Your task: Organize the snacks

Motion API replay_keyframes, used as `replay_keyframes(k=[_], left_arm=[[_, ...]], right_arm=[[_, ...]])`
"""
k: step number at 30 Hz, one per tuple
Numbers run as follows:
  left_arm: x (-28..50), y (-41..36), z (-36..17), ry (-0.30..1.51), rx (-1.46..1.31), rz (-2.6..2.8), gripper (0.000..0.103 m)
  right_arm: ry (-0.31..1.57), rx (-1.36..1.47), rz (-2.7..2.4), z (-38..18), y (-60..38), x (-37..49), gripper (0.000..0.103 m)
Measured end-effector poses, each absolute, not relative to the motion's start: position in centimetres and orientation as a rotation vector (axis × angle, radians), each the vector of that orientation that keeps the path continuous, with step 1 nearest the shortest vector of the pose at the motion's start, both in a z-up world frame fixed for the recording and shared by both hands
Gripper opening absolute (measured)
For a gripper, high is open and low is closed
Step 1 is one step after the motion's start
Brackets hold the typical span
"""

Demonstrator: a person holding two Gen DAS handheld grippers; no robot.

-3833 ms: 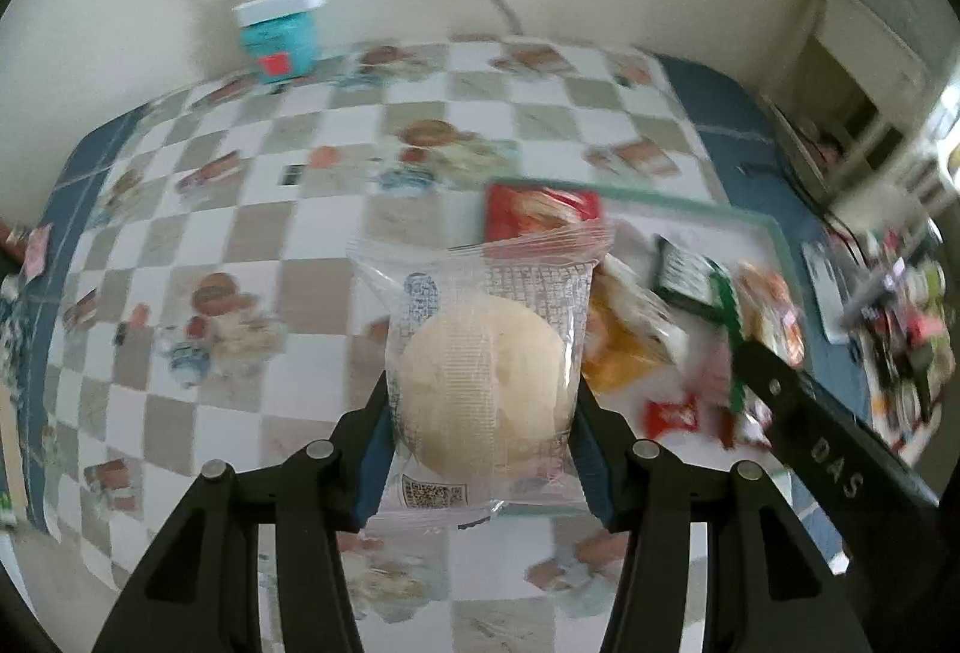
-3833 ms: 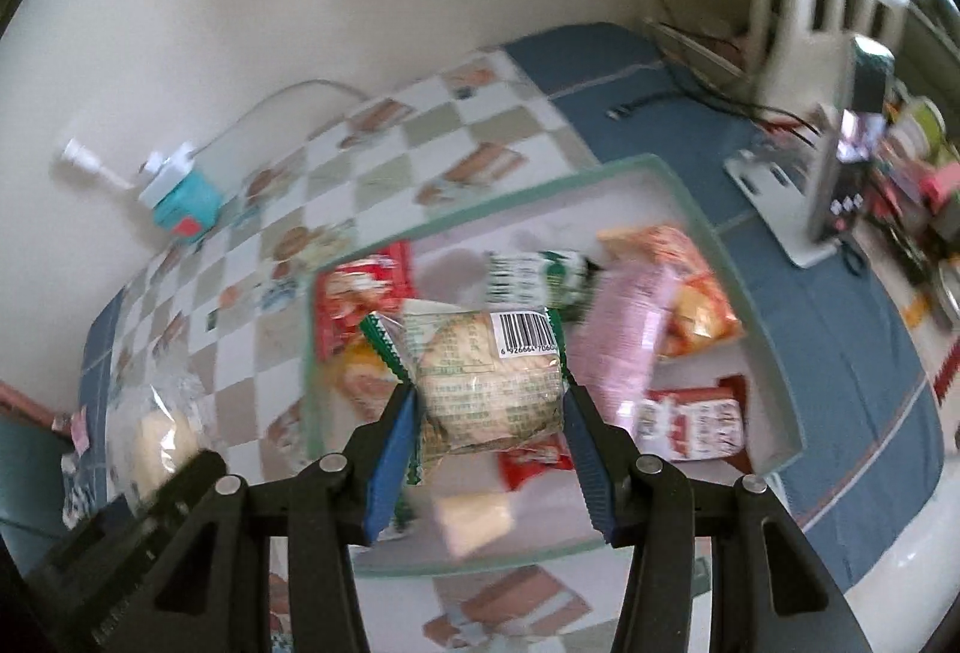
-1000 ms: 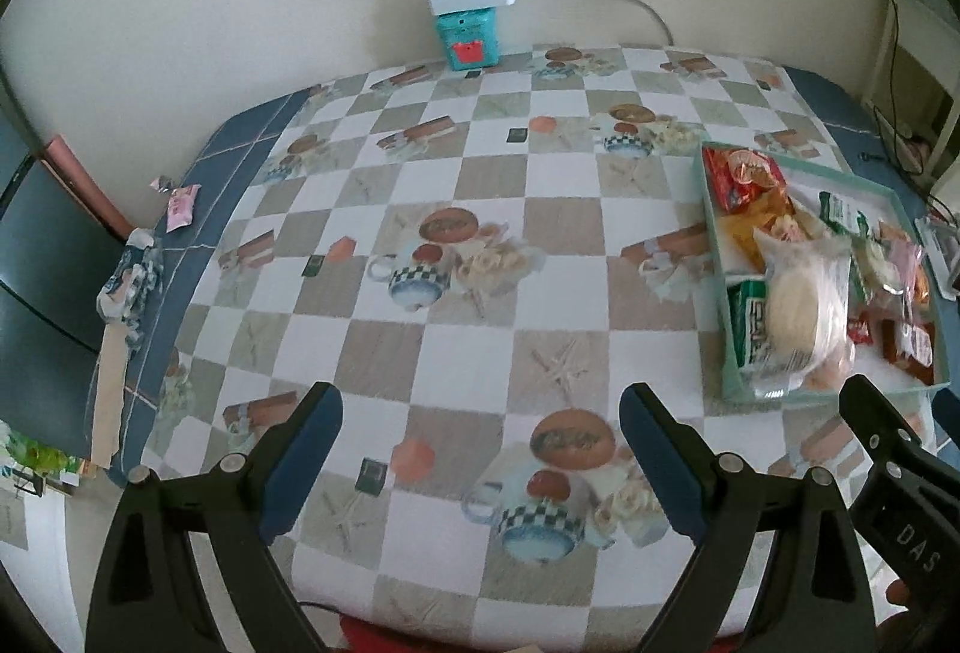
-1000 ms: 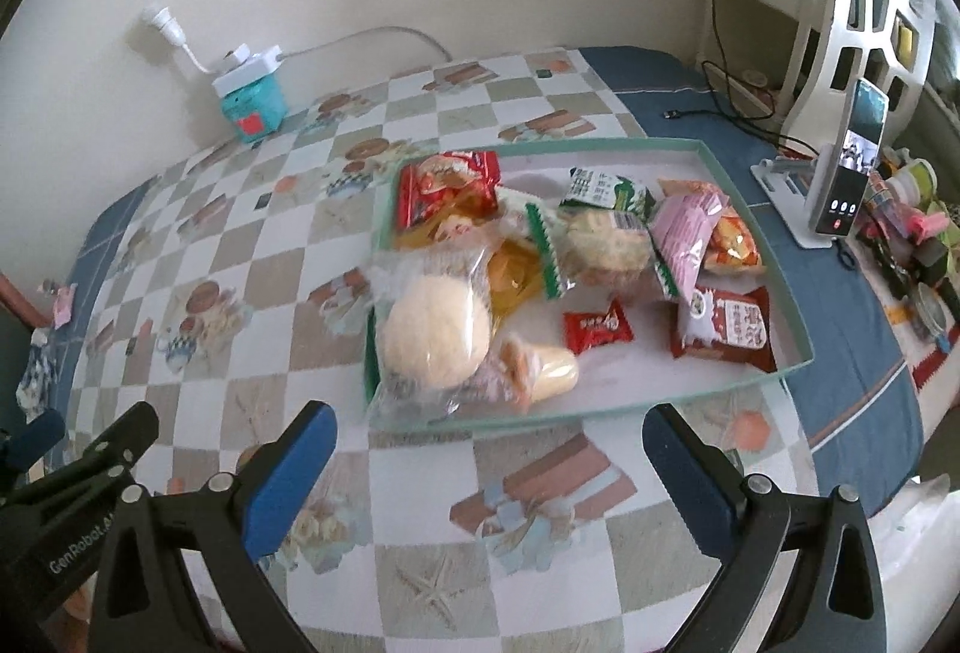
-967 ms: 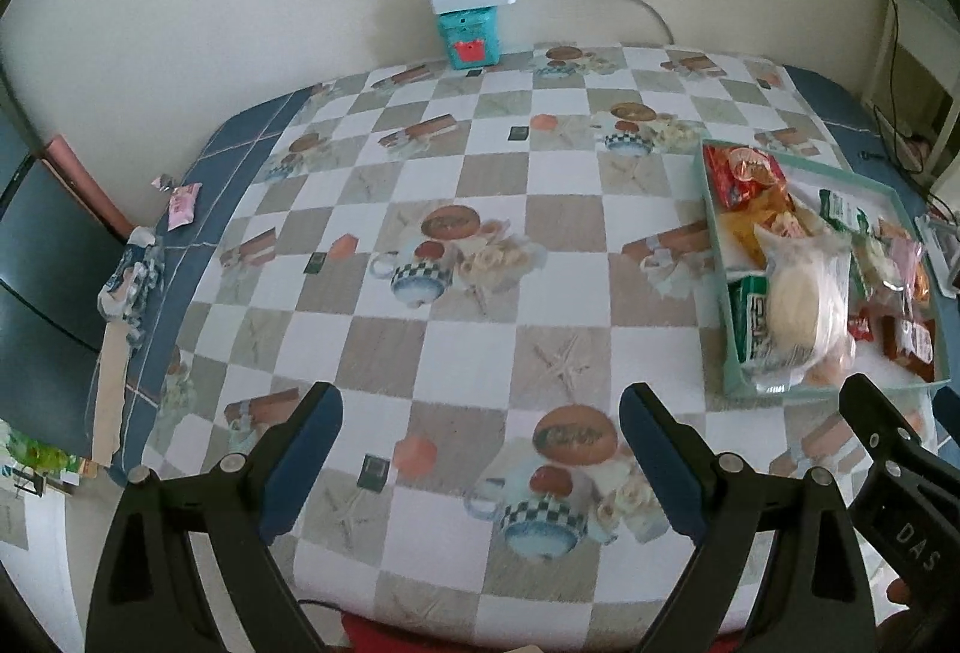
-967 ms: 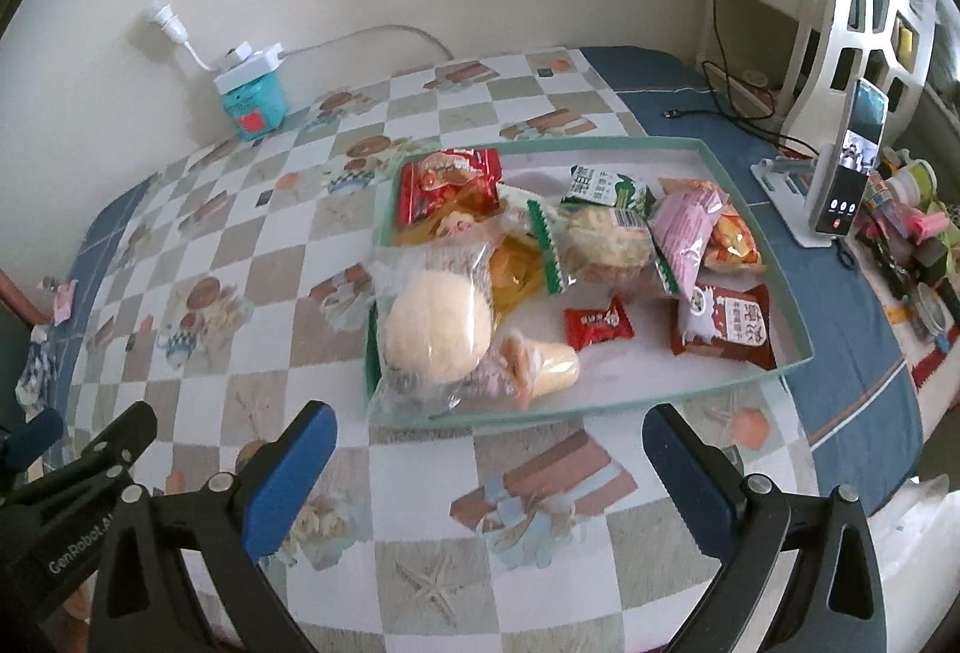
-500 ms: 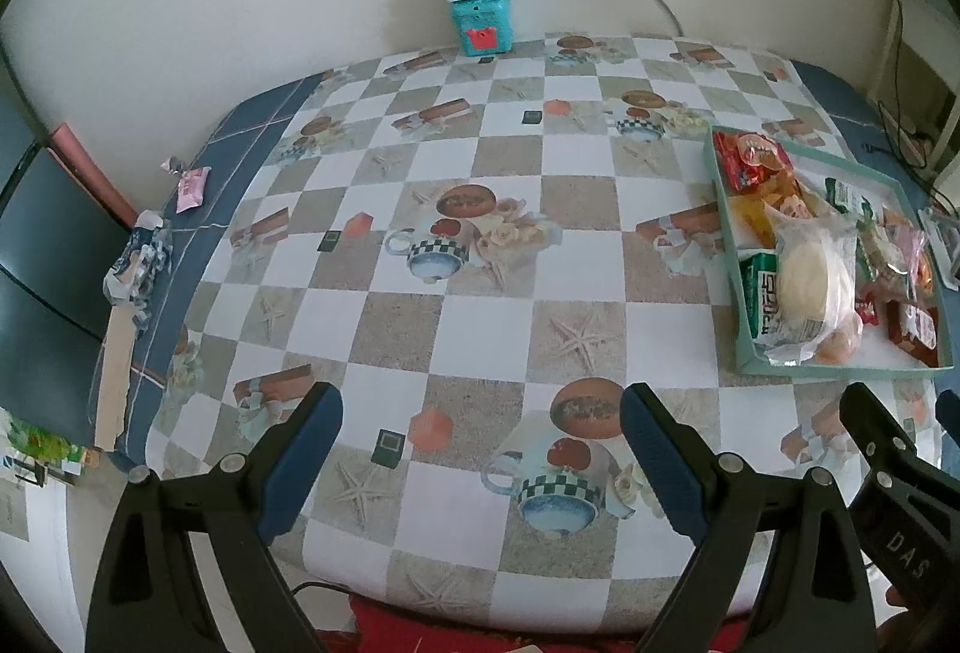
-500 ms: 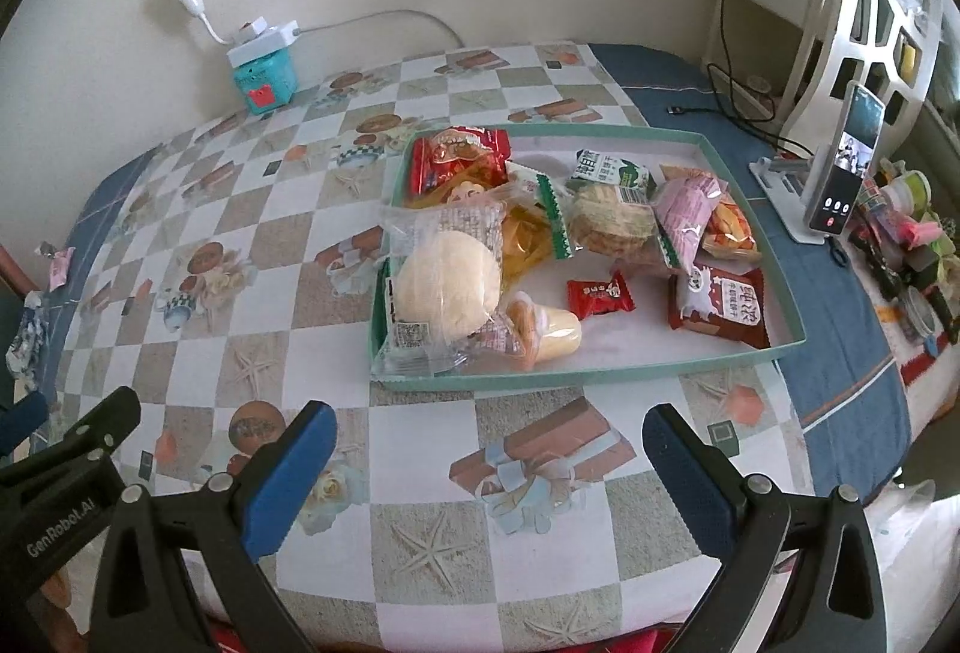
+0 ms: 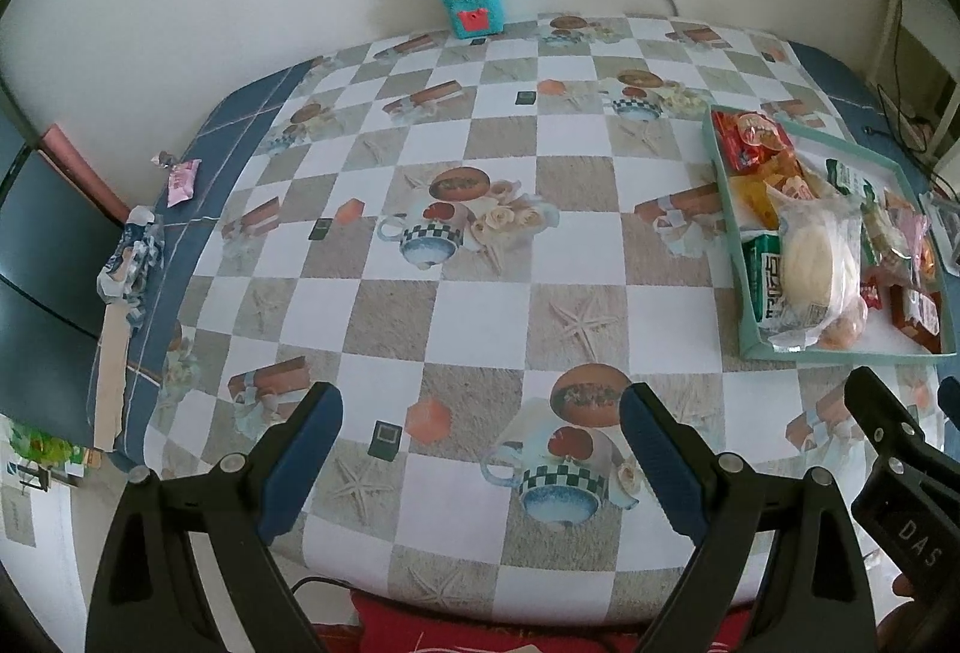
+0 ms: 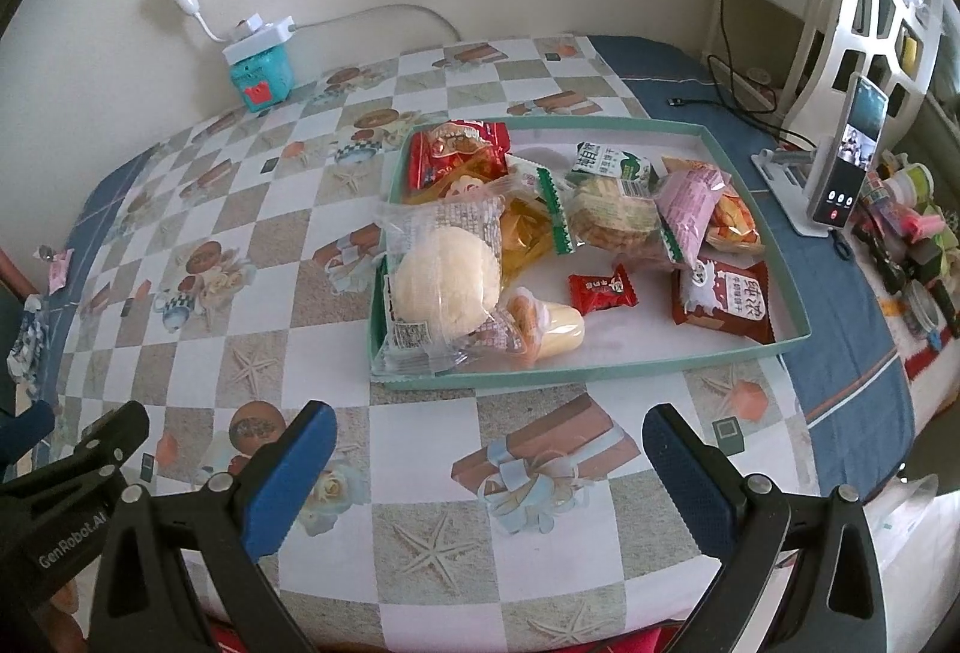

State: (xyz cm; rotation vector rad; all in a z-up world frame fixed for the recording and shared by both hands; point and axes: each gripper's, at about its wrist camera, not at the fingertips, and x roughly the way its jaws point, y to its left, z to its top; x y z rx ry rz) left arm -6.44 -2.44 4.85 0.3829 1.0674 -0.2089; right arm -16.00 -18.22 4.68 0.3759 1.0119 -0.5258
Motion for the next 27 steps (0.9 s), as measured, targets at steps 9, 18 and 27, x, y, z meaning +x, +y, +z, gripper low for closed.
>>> replay_keyframes(k=[9,18,27], left_arm=[[-6.31,-2.38,4.71,1.076,0.385,-0.214,0.094],[-6.32,-2.39,4.66,1.078,0.386,-0.215,0.094],[-6.3,-2.48,4.68,1.079,0.385,-0.213,0.094]], right_arm=[[1.02,0.364,-0.519,4.54,-18.07,-15.62,0.103],[1.023,0.356,-0.514,4.56,-17.88,-15.53,0.103],[1.027,0.351,-0.508,4.51,-17.74,-15.42,0.103]])
